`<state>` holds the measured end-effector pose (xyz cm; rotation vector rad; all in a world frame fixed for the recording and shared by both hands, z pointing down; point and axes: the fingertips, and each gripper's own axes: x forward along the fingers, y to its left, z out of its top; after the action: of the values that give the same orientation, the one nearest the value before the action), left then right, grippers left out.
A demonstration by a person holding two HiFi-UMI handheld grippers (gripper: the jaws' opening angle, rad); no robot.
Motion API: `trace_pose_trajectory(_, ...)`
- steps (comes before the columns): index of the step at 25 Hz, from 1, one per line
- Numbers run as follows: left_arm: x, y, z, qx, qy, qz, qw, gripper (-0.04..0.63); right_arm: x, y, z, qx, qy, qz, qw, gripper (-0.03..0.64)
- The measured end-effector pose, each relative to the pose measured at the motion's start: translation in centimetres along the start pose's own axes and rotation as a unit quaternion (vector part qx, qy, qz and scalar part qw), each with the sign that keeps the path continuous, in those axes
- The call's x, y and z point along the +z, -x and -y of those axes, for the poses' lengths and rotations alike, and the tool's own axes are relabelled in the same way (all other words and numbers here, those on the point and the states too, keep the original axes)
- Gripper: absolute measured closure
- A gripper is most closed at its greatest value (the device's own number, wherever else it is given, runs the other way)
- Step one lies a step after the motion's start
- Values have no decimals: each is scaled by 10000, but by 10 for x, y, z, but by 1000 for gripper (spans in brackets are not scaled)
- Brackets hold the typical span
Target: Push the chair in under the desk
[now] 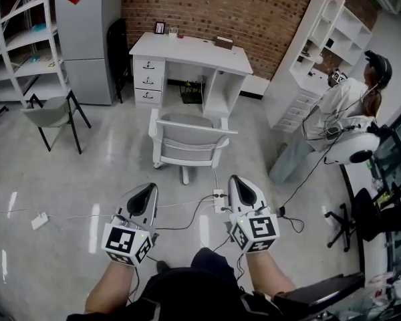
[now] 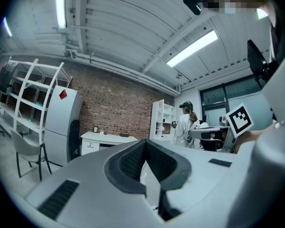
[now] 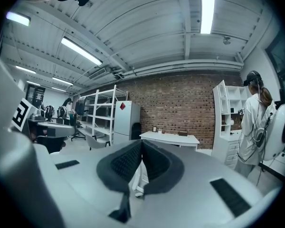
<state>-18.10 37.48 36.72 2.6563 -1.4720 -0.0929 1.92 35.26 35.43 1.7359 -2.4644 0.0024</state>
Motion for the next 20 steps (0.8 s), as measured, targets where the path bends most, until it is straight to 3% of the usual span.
trace_pose_trajectory(10,2,-27,-14,75,-25,-47,10000,588,-3,-36,17,54,19,5,10000,609)
trace_pose_trajectory(17,4,-69,-24,104,-189,-124,9997,588,0,-79,45,124,-92,160,9998,609)
trace_pose_trajectory(20,4,-94,-31,153,-92,-144,9997,588,-2,-100,62,168,-161,109,9997,609)
